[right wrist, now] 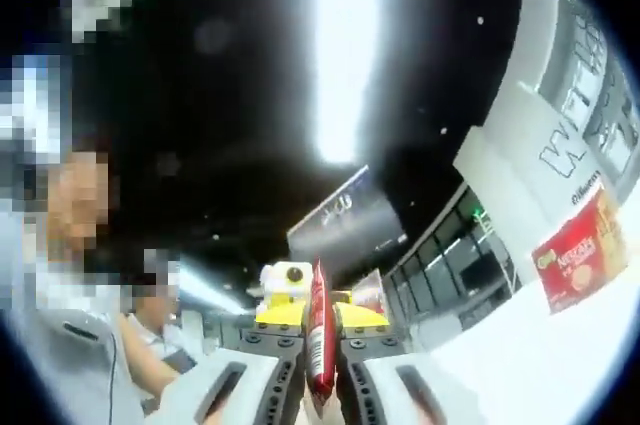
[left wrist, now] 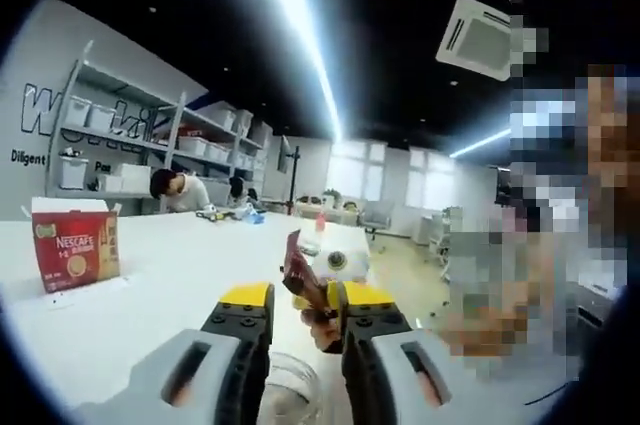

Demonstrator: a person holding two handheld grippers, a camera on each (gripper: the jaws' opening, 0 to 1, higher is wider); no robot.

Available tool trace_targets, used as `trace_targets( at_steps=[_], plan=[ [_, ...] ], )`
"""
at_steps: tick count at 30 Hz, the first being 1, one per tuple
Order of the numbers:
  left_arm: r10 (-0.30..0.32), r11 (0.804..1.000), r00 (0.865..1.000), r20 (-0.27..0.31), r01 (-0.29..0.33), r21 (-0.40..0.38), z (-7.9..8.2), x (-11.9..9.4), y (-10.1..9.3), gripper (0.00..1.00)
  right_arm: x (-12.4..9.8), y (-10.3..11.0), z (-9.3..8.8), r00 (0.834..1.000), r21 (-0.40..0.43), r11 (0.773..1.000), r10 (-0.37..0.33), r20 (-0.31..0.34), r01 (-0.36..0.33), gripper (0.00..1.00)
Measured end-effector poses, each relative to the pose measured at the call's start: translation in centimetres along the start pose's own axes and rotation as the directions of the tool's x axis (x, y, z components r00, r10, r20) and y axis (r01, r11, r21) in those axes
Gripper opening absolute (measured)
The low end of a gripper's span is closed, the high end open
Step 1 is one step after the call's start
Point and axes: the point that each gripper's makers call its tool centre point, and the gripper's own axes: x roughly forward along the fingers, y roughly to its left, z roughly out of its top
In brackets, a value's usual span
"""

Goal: Tear open the coffee pouch, take out the coffee, and pour the coffee from the pouch into the cup

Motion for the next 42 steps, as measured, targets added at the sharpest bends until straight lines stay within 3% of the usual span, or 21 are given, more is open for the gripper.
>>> trace_targets(
  at_steps=[3,7,11,15,20,26,30,36,38,42],
  plan=[
    [0.006,1.000,1.000,-0.020,-0.006,0.012,-0.4,-0.8,0.5,0.30,-0.2,-0.1,-0.1,0.996,-0.020,1.000,-0.011,-0.094,0.010,0.10],
    [0.027,0.998,0.998,-0.056,-0.024,0.052,-1.4,-1.2,0.5,0.31,-0.4,-0.4,-0.5,0.978,-0.045,0.999,-0.034,-0.207,0.025,0.10],
    [0.045,0.997,0.996,-0.071,-0.040,0.072,-2.1,-1.3,0.5,0.33,-0.4,-0.3,-0.9,0.947,-0.072,0.997,-0.036,-0.318,0.014,0.10],
    [0.068,0.994,0.995,-0.079,-0.061,0.089,-2.6,-1.7,0.6,0.34,-0.3,-0.4,-1.3,0.923,-0.078,0.997,-0.041,-0.382,0.012,0.10],
    [0.093,0.988,0.992,-0.084,-0.082,0.127,-3.1,-2.9,1.0,0.35,-0.6,-0.8,-2.0,0.875,-0.072,0.997,-0.049,-0.481,0.016,0.10],
    [0.098,0.991,0.994,-0.055,-0.092,0.101,-3.2,-4.2,1.8,0.34,-0.2,-0.9,-2.6,0.825,-0.095,0.995,-0.068,-0.562,0.017,0.10],
    [0.114,0.990,0.993,-0.033,-0.110,0.086,-3.5,-5.0,2.4,0.31,0.1,-0.8,-2.5,0.777,-0.118,0.993,-0.079,-0.625,0.007,0.10],
    [0.117,0.990,0.993,-0.011,-0.115,0.083,-3.6,-5.5,2.5,0.31,0.5,-0.5,-2.3,0.732,-0.130,0.991,-0.091,-0.675,0.003,0.10],
    [0.117,0.989,0.993,0.012,-0.118,0.088,-3.4,-5.6,2.4,0.30,0.4,-0.5,-2.5,0.705,-0.135,0.991,-0.099,-0.703,0.005,0.10],
    [0.126,0.988,0.991,0.035,-0.128,0.081,-3.6,-6.1,2.5,0.30,0.5,-0.3,-2.5,0.677,-0.139,0.990,-0.102,-0.729,-0.001,0.10]
  ],
)
